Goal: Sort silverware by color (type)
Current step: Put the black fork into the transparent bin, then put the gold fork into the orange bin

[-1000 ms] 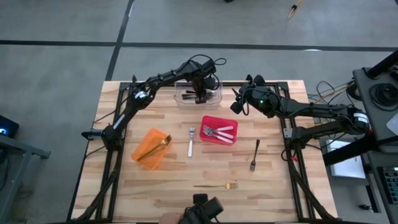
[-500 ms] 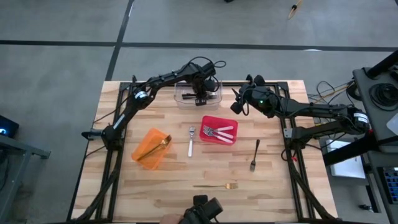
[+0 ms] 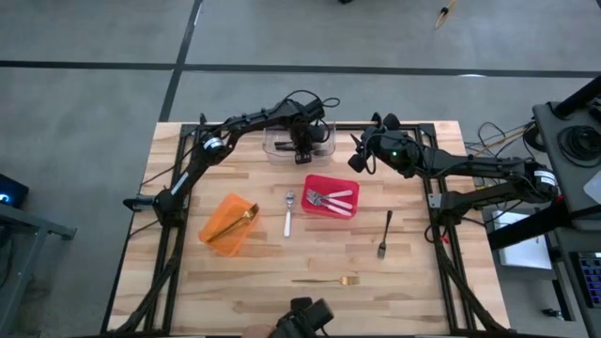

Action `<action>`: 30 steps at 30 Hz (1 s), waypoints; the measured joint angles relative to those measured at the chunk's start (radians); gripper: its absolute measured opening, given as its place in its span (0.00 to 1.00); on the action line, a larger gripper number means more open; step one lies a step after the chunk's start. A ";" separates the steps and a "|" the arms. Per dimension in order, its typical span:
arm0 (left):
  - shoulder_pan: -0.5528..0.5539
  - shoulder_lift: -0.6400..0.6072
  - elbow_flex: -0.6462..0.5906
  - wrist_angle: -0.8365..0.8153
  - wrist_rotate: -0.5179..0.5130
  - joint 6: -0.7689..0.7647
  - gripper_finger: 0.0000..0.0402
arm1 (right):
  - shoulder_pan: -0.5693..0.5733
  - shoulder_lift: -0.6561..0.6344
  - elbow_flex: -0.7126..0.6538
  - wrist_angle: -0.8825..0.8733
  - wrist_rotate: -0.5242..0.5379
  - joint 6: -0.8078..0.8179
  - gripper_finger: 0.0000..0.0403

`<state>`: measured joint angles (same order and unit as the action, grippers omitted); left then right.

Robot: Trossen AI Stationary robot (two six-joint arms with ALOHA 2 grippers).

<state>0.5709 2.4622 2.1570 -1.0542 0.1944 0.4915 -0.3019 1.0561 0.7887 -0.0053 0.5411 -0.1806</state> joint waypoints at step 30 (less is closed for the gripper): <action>0.005 -0.010 0.034 -0.091 -0.004 -0.061 0.06 | 0.000 0.000 0.000 0.002 0.000 0.013 0.37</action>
<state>0.5757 2.4527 2.1907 -1.1450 0.1899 0.4301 -0.3019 1.0561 0.7887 -0.0036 0.5410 -0.1672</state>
